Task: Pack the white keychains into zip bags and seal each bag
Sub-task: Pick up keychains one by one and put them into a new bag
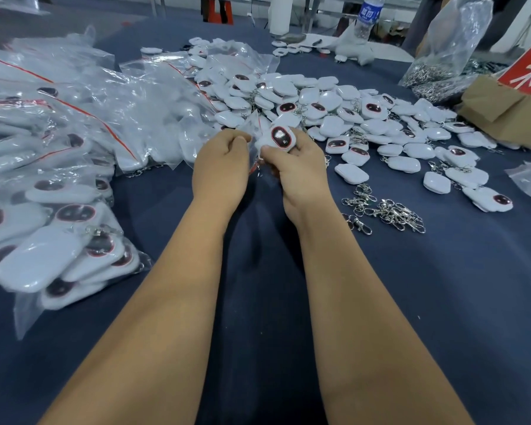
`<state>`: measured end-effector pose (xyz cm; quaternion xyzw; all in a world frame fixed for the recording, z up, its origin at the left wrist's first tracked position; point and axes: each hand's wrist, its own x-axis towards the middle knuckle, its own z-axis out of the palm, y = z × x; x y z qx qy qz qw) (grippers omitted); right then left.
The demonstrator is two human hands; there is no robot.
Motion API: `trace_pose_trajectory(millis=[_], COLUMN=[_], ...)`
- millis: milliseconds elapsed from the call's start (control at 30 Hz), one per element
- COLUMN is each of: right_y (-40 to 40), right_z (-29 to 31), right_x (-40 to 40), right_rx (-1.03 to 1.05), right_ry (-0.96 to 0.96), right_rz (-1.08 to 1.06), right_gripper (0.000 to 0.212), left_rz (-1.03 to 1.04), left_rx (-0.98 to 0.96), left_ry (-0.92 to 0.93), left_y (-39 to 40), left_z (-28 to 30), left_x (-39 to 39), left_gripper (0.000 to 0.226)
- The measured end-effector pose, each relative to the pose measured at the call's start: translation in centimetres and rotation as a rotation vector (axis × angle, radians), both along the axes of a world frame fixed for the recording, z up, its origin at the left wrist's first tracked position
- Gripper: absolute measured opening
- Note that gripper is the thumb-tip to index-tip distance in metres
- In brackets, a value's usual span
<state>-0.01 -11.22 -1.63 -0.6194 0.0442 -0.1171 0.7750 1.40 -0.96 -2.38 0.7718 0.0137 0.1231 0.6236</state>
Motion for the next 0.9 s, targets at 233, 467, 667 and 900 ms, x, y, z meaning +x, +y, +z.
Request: trace_pose_trajectory(millis=[233,467,667,900], right_y=[0.53,0.46,0.25,0.24], right_z=[-0.06,-0.21,0.03,0.01], right_x=[-0.08,0.02,0.24,0.59], right_rx=[-0.151,-0.139,-0.113,-0.094], right_ry=[0.005,0.033,0.032,0.05], right_rz=[0.062,0.069,0.058,0.033], right_gripper=[0.027,0.026,0.024,0.017], left_rz=[-0.02,-0.038,-0.073,-0.068], left_rx=[-0.036,-0.064,-0.056,-0.016], left_ry=[0.016,0.027,-0.011,-0.013], left_y=[0.0,0.08,0.04,-0.01], left_z=[0.42,0.41,0.13,0.19], left_x=[-0.49,-0.39,-0.09,-0.12], left_gripper=[0.03,0.032,0.024,0.023])
